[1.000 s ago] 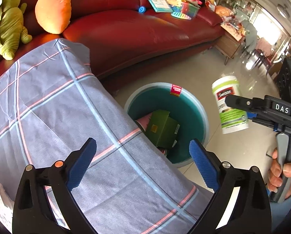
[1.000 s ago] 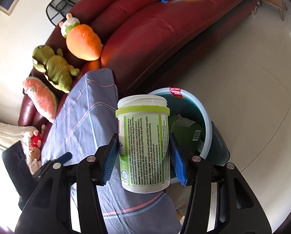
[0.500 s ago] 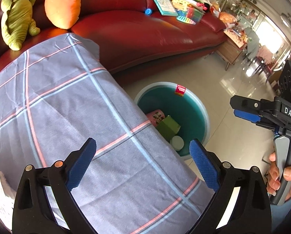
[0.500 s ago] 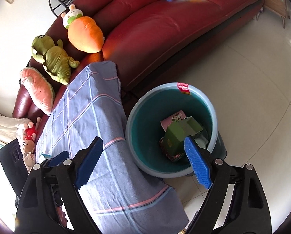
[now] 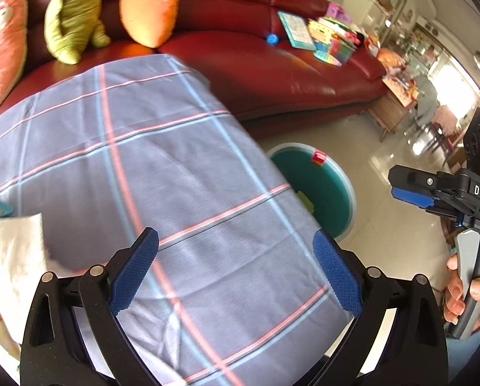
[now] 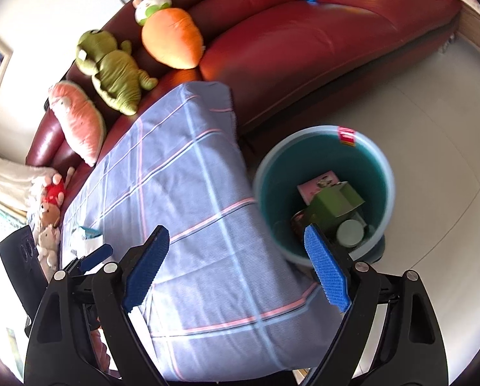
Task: Collect trash
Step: 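Move both open tools back over the table toward the tissue, then grasp the white tissue with the left tool while the right tool grasps the plastic bag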
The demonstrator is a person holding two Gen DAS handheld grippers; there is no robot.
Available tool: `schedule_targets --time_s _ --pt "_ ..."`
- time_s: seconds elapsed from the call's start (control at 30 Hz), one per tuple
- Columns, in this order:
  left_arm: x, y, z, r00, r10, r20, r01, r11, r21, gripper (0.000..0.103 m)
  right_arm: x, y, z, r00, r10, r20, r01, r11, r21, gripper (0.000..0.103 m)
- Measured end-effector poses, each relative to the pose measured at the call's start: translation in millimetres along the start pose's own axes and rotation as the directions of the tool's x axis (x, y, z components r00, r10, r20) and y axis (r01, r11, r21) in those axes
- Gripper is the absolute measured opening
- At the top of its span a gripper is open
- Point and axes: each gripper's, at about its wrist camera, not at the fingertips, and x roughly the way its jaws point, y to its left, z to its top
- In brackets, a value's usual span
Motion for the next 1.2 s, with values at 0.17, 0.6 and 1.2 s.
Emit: schedule_targets --time_s 0.17,0.6,1.2 --pt "-26 41 -17 0.999 0.032 0.026 -0.03 0.997 -0.066 0.097 13 41 -12 0.999 0.013 -0.034 -0.015 0.998 -0.057 0.082" --pt "-88 191 -61 0.967 0.252 0.031 -0.234 0.93 -0.284 0.097 61 144 -49 0.986 0.033 -0.163 -0.068 0.975 -0.213 0.082" --pt "-53 202 -73 0.95 0.312 -0.029 -0.312 0.933 -0.176 0.096 119 186 -81 0.952 -0.013 -0.306 -0.075 0.959 -0.275 0.083"
